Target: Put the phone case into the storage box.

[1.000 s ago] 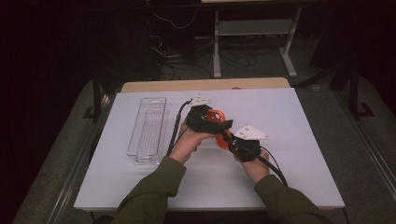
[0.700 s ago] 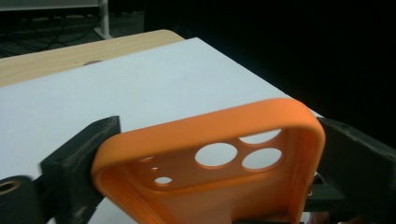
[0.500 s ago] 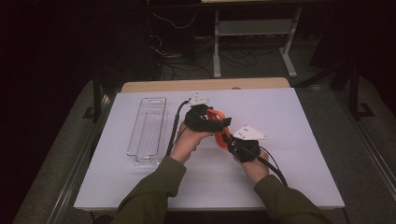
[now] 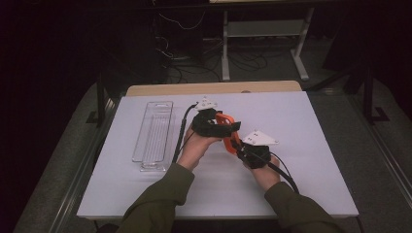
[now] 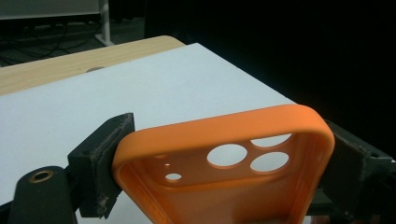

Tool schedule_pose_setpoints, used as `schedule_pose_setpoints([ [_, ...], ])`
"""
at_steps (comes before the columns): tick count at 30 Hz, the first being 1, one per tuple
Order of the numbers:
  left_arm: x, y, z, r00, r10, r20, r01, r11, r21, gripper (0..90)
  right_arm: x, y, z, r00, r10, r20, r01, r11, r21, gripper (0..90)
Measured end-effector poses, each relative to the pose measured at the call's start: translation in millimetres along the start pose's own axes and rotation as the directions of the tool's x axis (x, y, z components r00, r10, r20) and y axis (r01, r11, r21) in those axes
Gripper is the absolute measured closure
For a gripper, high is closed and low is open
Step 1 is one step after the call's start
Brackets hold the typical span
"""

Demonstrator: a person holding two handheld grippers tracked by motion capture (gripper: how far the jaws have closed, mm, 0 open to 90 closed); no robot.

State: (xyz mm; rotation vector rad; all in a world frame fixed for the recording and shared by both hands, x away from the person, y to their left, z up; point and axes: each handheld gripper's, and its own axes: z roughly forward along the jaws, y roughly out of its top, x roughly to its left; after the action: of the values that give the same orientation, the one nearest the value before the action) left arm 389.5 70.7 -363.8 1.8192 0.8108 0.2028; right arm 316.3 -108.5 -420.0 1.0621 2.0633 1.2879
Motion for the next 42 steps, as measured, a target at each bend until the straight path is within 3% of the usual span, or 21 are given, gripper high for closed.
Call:
schedule_pose_setpoints([
  [10,0.3,1.0,-1.5,0.9996,0.029,-0.008,-0.029,0.9996,0.000,14.0,-1.1,0.9,-0.6,0.9999,-0.007,-0.008,0.007,1.000,-0.005,76.1],
  [17,0.9,1.3,-2.9,0.9996,0.025,-0.015,-0.025,0.9997,0.000,14.2,-4.1,4.3,-1.5,0.9989,0.008,-0.045,-0.007,1.000,0.004,50.9],
  [22,1.6,1.6,-3.8,0.9994,0.029,-0.019,-0.029,0.9996,0.001,14.1,-3.8,6.2,1.4,0.9979,0.002,-0.065,0.001,0.999,0.048,32.2],
  [26,2.6,2.2,-5.1,0.9994,0.025,-0.024,-0.025,0.9997,0.002,14.2,-5.1,7.4,6.6,0.9971,-0.012,-0.075,0.020,0.994,0.103,11.2],
  [29,3.4,2.8,-6.5,0.9994,0.022,-0.027,-0.022,0.9998,-0.001,14.2,-8.3,7.2,7.9,0.9958,-0.028,-0.088,0.040,0.990,0.135,5.5],
  [42,7.6,5.5,-9.7,0.9988,0.033,-0.035,-0.033,0.9995,-0.002,14.3,-18.7,3.3,1.8,0.9903,-0.037,-0.134,0.062,0.982,0.181,0.0],
])
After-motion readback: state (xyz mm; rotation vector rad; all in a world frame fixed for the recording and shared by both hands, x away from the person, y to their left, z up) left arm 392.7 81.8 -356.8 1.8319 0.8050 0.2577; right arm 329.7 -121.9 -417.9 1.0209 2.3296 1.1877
